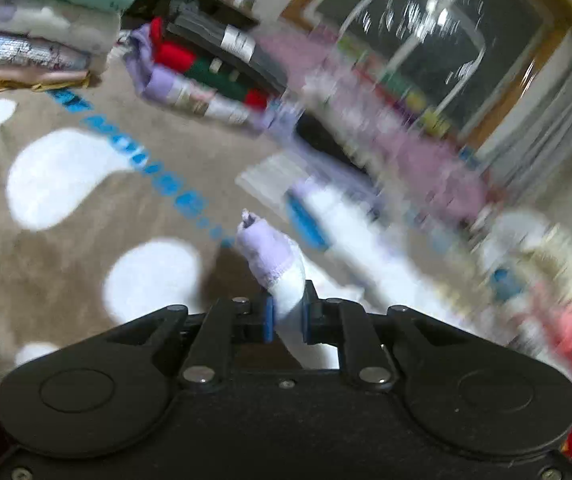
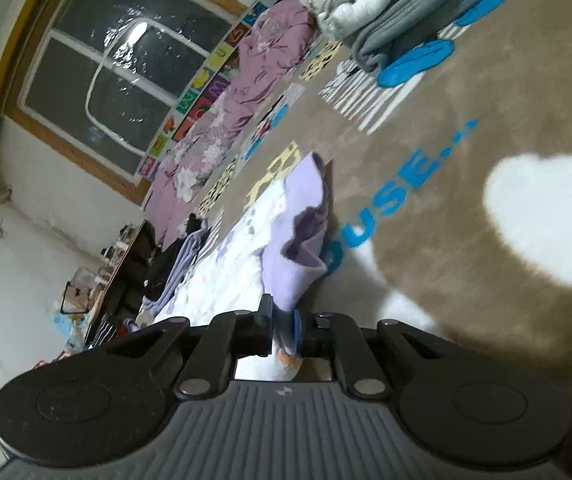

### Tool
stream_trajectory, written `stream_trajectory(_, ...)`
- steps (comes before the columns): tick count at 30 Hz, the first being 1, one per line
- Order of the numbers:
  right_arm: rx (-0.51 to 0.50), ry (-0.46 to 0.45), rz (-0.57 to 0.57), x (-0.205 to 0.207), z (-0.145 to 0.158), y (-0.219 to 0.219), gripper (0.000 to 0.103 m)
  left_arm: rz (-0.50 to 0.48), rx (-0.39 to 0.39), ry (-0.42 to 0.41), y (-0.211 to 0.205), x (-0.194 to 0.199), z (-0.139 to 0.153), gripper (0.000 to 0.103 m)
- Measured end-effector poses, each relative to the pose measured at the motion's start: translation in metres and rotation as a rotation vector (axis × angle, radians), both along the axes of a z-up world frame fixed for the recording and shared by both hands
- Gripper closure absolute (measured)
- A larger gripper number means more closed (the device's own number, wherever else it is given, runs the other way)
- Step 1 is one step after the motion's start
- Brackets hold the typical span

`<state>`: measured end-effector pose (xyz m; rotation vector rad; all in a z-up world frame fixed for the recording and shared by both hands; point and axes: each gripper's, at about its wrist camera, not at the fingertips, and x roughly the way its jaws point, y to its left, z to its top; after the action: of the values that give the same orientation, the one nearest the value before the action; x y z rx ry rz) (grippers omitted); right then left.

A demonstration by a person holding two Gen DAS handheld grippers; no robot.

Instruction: Fold clothes

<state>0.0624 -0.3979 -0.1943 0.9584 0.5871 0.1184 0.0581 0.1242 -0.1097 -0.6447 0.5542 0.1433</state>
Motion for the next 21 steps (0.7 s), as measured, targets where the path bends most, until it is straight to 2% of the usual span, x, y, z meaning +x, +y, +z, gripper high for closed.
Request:
stream_trajectory(2,0.006,0.048,-0.009,0.001,-0.006,-0.005,0.094,0.009,-0.033,0.074,0.007,0.004,-0.011,0.084)
stream_trajectory(4,0.019,0.065,-0.031,-0.004,-0.009,-0.009,0.092,0.041,-0.037,0.084,0.013,0.002,-0.01,0.062)
stream_trajectory(5,0.011,0.054,-0.052,-0.007,-0.007,-0.011,0.086,0.082,-0.018,0.068,0.015,-0.003,-0.005,0.043)
stream_trajectory(8,-0.057,-0.004,-0.101,-0.014,0.006,-0.012,0.074,0.157,0.037,0.022,0.019,-0.013,0.007,0.041)
stream_trajectory(10,-0.131,-0.053,-0.099,-0.014,0.017,-0.007,0.074,0.157,0.056,-0.027,0.017,-0.018,0.014,0.041)
stream_trajectory(13,-0.275,-0.14,-0.032,-0.007,0.034,0.009,0.072,0.051,0.086,-0.07,-0.001,-0.014,0.021,0.041)
stream_trajectory(16,-0.402,-0.192,0.073,0.005,0.041,0.034,0.072,-0.064,0.164,-0.086,-0.029,-0.005,0.022,0.041)
stream_trajectory(20,-0.533,-0.231,0.192,0.02,0.041,0.068,0.072,-0.167,0.222,-0.047,-0.056,0.01,0.004,0.041)
stream_trajectory(21,-0.556,-0.234,0.211,0.023,0.043,0.073,0.072,-0.194,0.237,-0.015,-0.061,0.016,-0.002,0.041)
